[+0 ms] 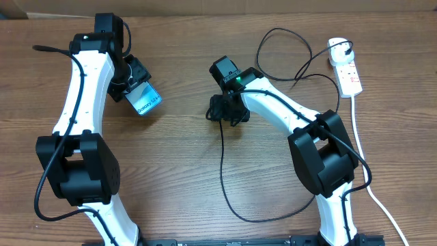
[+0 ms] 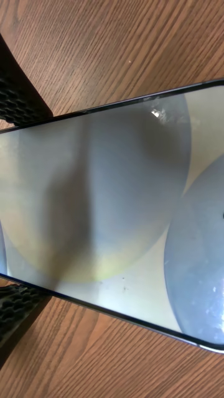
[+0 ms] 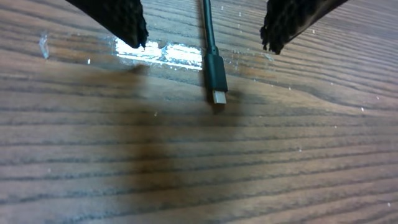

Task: Plug charger to phone and switch on socket
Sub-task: 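Lower the right gripper and grasp the black cable's USB-C plug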

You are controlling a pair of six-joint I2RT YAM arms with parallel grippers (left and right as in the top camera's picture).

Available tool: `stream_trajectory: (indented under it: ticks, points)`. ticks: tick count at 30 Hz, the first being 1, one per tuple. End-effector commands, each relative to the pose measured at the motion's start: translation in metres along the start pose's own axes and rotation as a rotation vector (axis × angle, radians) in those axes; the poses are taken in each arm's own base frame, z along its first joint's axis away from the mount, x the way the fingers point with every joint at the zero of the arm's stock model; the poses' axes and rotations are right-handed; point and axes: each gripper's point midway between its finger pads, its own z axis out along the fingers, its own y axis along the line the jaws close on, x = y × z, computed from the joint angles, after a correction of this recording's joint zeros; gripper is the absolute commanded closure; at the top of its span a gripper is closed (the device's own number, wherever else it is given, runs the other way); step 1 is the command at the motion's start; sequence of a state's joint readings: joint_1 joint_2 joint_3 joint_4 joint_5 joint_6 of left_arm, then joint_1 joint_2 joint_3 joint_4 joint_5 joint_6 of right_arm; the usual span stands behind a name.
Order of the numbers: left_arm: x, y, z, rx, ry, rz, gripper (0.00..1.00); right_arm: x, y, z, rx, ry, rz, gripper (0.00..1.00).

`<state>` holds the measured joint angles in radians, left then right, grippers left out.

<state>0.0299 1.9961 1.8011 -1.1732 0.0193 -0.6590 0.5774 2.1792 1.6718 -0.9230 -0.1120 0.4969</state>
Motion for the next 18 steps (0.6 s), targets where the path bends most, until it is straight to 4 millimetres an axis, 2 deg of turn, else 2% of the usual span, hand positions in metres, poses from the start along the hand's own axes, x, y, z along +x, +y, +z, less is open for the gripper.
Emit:
stream_trajectory:
  ticks: [1,11,18]
  points:
    - [-0.002,-0.004,-0.017,0.034,-0.030,-0.017,0.49,-0.004,-0.002,0.002,0.015,-0.016,0.000,0.41]
    - [-0.001,-0.003,-0.017,0.032,-0.027,-0.017,0.49,0.006,0.003,0.020,0.028,0.014,-0.022,0.41]
    - [-0.001,-0.003,-0.017,0.030,-0.025,-0.017,0.49,0.006,0.006,0.020,0.024,0.006,-0.028,0.41]
